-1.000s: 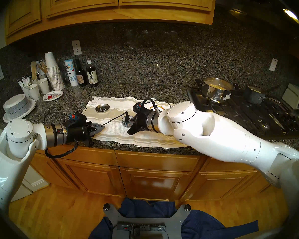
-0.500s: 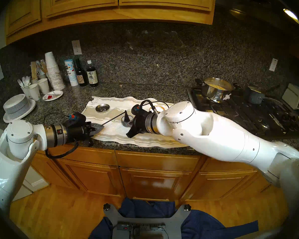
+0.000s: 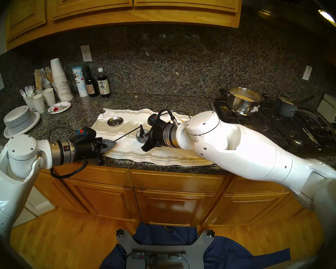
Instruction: Put out candle flame
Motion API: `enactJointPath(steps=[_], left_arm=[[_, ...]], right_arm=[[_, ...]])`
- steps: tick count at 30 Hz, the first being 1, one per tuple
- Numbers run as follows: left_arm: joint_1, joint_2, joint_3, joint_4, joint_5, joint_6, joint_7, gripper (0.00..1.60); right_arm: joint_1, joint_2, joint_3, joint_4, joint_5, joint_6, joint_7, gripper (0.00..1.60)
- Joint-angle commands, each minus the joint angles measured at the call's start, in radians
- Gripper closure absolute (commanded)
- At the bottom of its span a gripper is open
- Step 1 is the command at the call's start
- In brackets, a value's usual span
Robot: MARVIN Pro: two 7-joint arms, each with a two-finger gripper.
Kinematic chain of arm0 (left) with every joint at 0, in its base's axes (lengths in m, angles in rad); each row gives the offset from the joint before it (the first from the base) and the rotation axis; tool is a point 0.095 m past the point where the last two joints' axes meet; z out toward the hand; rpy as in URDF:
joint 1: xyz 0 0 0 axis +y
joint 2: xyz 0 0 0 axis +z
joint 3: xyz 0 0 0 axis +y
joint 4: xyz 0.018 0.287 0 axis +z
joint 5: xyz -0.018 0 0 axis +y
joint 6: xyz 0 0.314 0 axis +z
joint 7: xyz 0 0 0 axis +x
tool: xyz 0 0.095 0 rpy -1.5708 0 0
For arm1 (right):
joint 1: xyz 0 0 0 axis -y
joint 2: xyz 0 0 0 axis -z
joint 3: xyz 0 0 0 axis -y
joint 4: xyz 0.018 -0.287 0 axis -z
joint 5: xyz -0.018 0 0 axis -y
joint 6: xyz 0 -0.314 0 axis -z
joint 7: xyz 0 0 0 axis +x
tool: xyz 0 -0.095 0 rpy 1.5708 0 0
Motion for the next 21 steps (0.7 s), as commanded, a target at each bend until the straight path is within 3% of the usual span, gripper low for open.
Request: enactJointPath(steps=[1,21], left_arm=[[-0.026,0.002,-0.02,-0.012,-0.008,-0.004,0.005,1.6],[-0.031,0.001,-0.017,-0.004,-0.014,-0.017,0.003,1.6]], right_arm=[[0.028,-0.003,0.026,0.002,-0.001,-0.003,-0.006,1.6],[0.043,-0.034,-0.009,0.042,-0.012,0.029,-0.01,1.6]])
